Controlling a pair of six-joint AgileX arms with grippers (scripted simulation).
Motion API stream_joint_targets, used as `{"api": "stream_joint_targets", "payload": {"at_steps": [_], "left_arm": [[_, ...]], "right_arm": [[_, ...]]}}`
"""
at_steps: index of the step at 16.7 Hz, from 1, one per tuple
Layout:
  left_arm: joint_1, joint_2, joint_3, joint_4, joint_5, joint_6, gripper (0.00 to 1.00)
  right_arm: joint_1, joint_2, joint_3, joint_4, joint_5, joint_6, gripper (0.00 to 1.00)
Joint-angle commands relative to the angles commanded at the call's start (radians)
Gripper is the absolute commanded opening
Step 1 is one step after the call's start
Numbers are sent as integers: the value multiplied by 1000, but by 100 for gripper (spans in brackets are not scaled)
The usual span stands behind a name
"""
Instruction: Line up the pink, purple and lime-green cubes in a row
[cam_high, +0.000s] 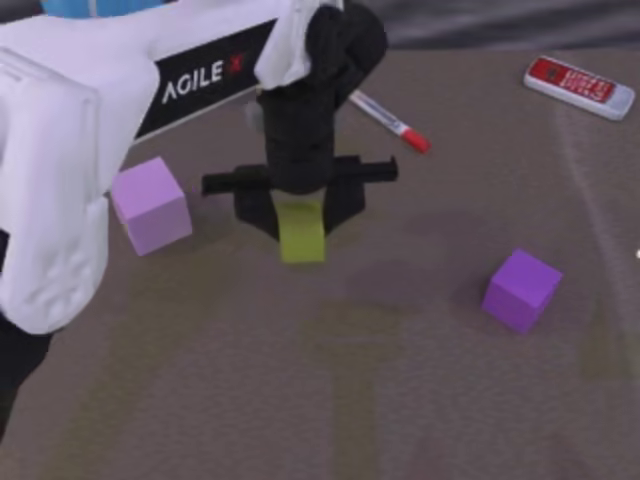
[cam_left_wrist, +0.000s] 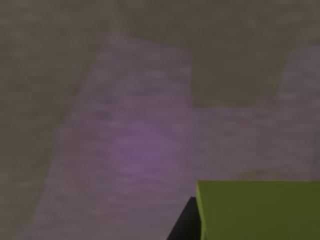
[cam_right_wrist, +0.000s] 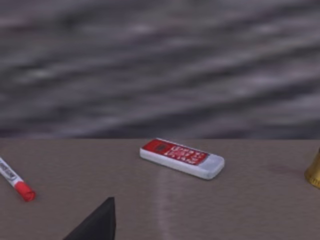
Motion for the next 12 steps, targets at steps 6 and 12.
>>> {"api": "stream_joint_targets", "payload": {"at_steps": [6, 12], "left_arm": [[-294, 68, 164, -107, -3, -238, 0], [-359, 77, 205, -129, -5, -297, 0]], "right_arm": [[0, 0, 0, 0, 0, 0, 100], [0, 0, 0, 0, 0, 0, 100]]}}
